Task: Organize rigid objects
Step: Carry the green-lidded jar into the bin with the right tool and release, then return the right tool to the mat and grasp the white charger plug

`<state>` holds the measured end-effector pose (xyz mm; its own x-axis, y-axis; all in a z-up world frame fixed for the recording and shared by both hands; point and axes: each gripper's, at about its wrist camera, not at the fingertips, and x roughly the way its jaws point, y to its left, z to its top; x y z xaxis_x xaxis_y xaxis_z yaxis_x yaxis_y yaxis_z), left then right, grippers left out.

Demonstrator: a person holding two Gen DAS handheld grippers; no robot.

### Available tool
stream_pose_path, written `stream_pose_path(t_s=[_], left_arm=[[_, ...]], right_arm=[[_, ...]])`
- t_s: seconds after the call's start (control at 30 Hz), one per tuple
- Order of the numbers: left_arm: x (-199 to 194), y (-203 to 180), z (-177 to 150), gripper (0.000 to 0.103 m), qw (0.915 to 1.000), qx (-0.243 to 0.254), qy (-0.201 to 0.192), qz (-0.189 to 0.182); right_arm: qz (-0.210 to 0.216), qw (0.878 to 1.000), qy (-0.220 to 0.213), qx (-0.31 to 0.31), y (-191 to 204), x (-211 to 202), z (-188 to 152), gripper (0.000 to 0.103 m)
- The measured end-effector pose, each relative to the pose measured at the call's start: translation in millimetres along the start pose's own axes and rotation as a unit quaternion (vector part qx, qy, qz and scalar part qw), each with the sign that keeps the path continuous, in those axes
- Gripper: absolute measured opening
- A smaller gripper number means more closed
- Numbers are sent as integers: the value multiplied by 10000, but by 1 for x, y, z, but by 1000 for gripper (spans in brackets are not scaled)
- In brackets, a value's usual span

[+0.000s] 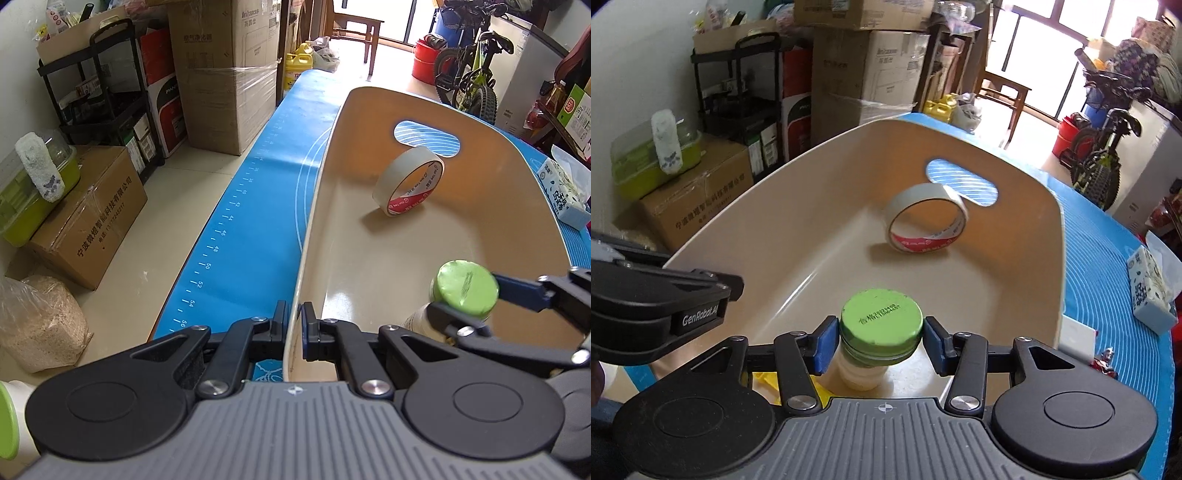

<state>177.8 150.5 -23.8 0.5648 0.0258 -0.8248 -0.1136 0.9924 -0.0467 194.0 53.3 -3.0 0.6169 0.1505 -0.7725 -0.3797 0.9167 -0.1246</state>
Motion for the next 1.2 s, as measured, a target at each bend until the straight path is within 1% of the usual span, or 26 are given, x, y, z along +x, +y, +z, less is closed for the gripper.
stream_pose_path(t_s=[0.17,0.3,0.4,0.5,0.67,0.83,1.0,1.2], left_arm=[[0,0,0,8,10000,-2,-1,-2],[0,1,0,8,10000,-17,5,-11],[0,1,0,8,10000,-16,4,-14],[-1,1,0,8,10000,-21,7,-19],[-1,1,0,8,10000,-20,7,-20],[-1,1,0,8,10000,-16,2,-21],[-1,1,0,8,10000,-10,0,-7],[-1,1,0,8,10000,-8,0,-5]], right_arm=[[-91,9994,-291,172,-17,-20,1,67],[-172,9974,-534,441,-36,-40,0,69],[-303,9949,-665,688,-54,-56,-9,71],[-486,9925,-691,885,-75,-68,-24,71],[-885,9872,-474,1239,-115,-76,-52,71],[-1132,9816,-81,1538,-143,-71,-84,71],[-1101,9807,299,1586,-152,-57,-107,71],[-957,9827,607,1462,-144,-39,-119,71]])
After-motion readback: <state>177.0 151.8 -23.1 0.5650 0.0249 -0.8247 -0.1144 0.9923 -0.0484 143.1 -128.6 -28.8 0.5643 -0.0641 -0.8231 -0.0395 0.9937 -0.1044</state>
